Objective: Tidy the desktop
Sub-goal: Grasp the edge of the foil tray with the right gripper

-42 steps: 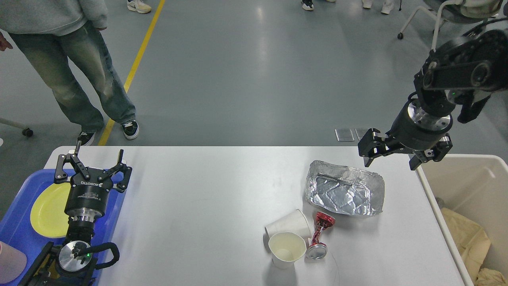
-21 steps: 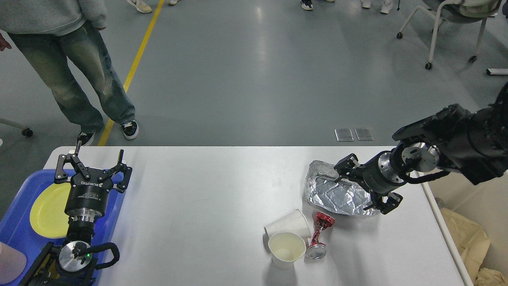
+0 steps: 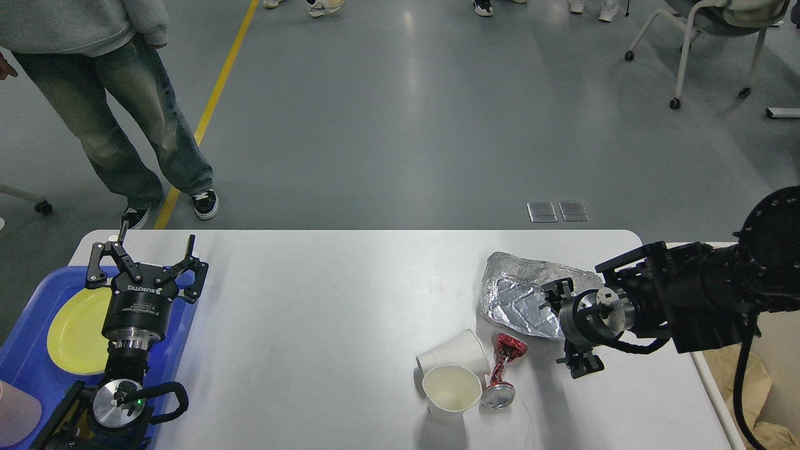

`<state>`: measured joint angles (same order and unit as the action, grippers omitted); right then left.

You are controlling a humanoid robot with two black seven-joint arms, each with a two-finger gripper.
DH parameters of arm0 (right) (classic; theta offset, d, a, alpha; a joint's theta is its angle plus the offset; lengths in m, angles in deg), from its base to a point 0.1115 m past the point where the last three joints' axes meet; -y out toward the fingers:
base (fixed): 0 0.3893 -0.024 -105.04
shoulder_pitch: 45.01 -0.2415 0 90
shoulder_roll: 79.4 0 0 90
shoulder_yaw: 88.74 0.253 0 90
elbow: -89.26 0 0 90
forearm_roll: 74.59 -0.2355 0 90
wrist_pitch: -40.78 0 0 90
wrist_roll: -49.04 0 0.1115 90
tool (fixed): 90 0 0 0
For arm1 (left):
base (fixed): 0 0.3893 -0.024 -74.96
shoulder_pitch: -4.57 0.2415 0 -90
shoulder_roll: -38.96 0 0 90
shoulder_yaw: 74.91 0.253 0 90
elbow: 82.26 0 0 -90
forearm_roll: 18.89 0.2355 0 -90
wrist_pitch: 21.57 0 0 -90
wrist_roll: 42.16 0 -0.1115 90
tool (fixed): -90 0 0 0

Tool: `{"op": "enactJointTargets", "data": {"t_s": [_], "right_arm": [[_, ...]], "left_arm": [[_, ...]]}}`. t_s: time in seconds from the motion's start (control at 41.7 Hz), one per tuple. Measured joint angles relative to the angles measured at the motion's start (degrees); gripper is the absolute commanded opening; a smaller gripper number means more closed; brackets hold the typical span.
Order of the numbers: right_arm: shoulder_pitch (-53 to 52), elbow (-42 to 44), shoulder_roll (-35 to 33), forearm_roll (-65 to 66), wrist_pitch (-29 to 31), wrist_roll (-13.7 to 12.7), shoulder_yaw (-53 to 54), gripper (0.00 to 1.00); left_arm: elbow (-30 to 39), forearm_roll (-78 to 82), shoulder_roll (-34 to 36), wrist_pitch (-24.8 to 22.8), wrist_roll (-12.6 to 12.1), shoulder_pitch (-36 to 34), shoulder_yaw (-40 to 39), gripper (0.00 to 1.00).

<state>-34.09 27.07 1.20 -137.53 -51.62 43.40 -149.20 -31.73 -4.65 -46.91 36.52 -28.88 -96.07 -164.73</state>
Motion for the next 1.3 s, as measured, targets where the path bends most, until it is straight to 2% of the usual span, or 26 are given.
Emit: {"op": "enactJointTargets", "data": {"t_s": [0.216, 0.336, 0.456, 0.6, 0.648, 0.72, 0.768, 0.936, 1.032, 1.08, 1.128, 1.296], "right_arm": [[5.96, 8.78, 0.08, -0.08, -1.05, -3.74, 4.4, 0.93], [8.14, 12.16, 0.16, -0.07, -1.05, -6.1, 5.81, 0.89], [8.62, 12.88, 0.18, -0.02, -1.05, -6.99, 6.43, 0.74], [8.74, 13.37, 0.22, 0.04, -1.04, -7.2, 6.62, 0.7], [8.74, 13.77, 0.22, 0.05, -1.0, -7.25, 6.65, 0.62], [8.74, 14.37, 0.27, 0.07, -0.97, -7.4, 6.66, 0.44], [8.77, 14.6, 0.41, 0.12, -0.94, -7.55, 6.67, 0.39], [9.77, 14.75, 1.1, 0.99, -0.94, -7.63, 6.97, 0.35], [9.96, 14.86, 1.48, 1.13, -0.99, -7.64, 7.02, 0.26], [9.98, 14.99, 1.55, 1.15, -1.01, -7.64, 7.02, 0.17], [9.99, 15.17, 1.62, 1.16, -1.01, -7.65, 7.02, 0.0], [9.99, 15.26, 1.75, 3.14, -0.13, -7.65, 7.01, 0.0]], "left_arm": [[0.0, 0.0, 0.0, 0.0, 0.0, 0.0, 0.0, 0.96], [0.0, 0.0, 0.0, 0.0, 0.0, 0.0, 0.0, 0.96], [0.0, 0.0, 0.0, 0.0, 0.0, 0.0, 0.0, 0.96], [0.0, 0.0, 0.0, 0.0, 0.01, 0.0, 0.0, 0.96], [0.0, 0.0, 0.0, 0.0, 0.01, 0.0, 0.0, 0.96], [0.0, 0.0, 0.0, 0.0, 0.01, 0.0, 0.0, 0.96], [0.0, 0.0, 0.0, 0.0, 0.02, 0.0, 0.0, 0.96], [0.0, 0.0, 0.0, 0.0, 0.02, 0.0, 0.0, 0.96], [0.0, 0.0, 0.0, 0.0, 0.02, 0.0, 0.0, 0.96], [0.0, 0.0, 0.0, 0.0, 0.02, 0.0, 0.0, 0.96], [0.0, 0.0, 0.0, 0.0, 0.02, 0.0, 0.0, 0.96], [0.0, 0.0, 0.0, 0.0, 0.02, 0.0, 0.0, 0.96]]}}
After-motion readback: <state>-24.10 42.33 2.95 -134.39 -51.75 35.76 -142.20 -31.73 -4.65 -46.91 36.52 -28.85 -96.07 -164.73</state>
